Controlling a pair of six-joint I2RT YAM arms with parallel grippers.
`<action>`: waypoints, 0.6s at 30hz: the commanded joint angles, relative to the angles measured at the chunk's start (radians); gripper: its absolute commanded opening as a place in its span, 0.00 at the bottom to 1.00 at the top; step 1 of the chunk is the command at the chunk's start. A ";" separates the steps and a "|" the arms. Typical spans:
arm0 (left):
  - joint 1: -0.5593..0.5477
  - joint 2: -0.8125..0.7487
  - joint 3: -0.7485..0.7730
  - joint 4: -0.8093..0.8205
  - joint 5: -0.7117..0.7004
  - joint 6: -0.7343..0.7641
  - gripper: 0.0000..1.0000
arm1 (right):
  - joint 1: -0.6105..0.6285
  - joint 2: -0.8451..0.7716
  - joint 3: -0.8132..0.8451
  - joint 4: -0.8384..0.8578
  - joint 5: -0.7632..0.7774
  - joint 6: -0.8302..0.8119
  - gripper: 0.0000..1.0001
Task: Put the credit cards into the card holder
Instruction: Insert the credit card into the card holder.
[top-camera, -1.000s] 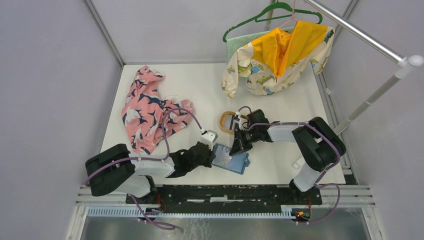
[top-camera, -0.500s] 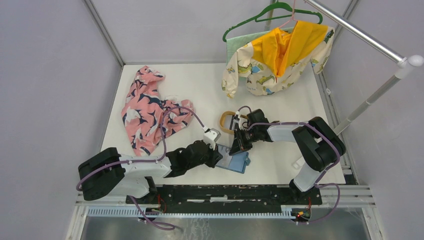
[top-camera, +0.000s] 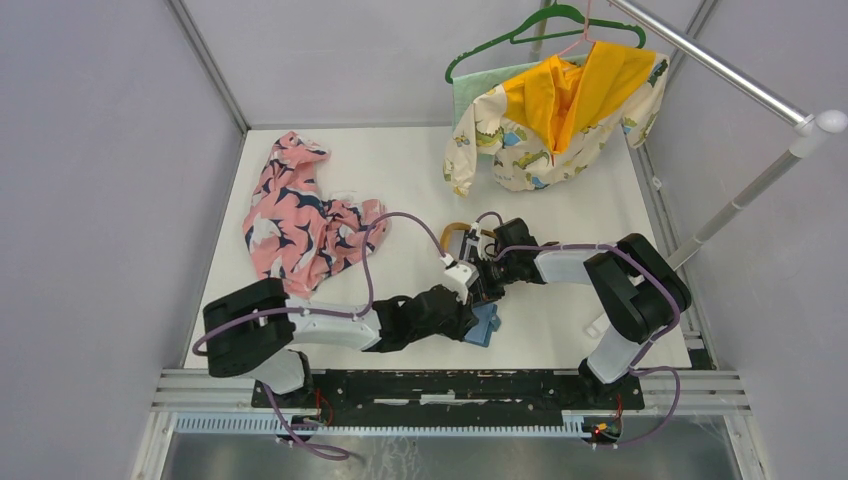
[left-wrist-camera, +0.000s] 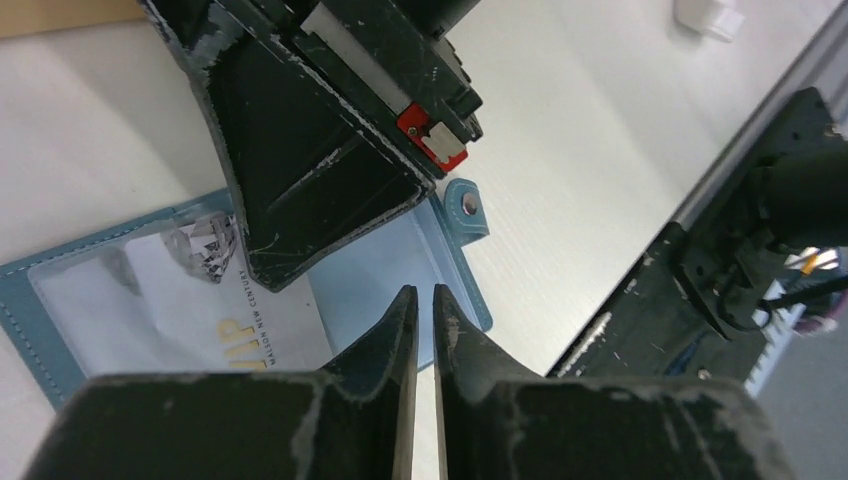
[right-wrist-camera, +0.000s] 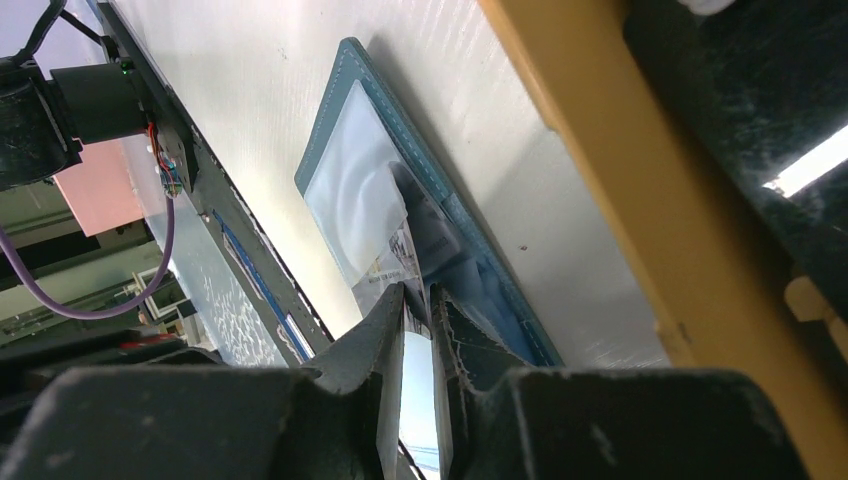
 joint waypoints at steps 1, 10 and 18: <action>-0.034 0.080 0.096 -0.043 -0.134 -0.075 0.16 | -0.004 0.006 0.019 0.026 0.068 -0.010 0.20; -0.068 0.200 0.199 -0.181 -0.273 -0.088 0.16 | -0.008 0.006 0.019 0.028 0.064 -0.011 0.20; -0.070 0.226 0.205 -0.238 -0.352 -0.112 0.25 | -0.009 0.007 0.019 0.029 0.064 -0.011 0.22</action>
